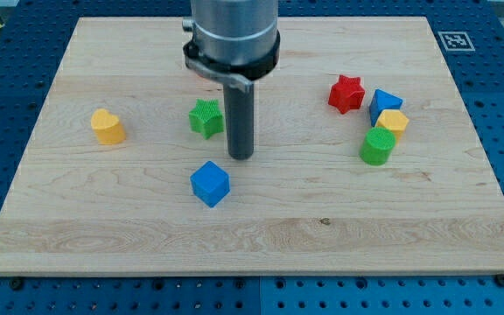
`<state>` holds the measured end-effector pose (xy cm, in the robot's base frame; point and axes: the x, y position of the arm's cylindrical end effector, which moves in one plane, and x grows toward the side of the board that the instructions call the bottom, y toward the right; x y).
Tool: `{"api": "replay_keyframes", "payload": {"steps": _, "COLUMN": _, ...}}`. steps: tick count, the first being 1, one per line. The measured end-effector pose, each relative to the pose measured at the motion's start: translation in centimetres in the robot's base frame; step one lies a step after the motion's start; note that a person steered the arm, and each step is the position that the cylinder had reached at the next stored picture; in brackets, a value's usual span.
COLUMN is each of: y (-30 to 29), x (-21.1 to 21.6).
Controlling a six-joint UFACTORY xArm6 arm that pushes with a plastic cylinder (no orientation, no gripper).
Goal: Point your arm at blue cube
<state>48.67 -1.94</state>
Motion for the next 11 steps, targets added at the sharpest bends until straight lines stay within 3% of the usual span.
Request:
{"api": "replay_keyframes", "payload": {"steps": 3, "y": 2.7, "x": 7.6}}
{"api": "replay_keyframes", "payload": {"steps": 9, "y": 2.7, "x": 7.6}}
{"api": "replay_keyframes", "payload": {"steps": 11, "y": -5.8, "x": 8.0}}
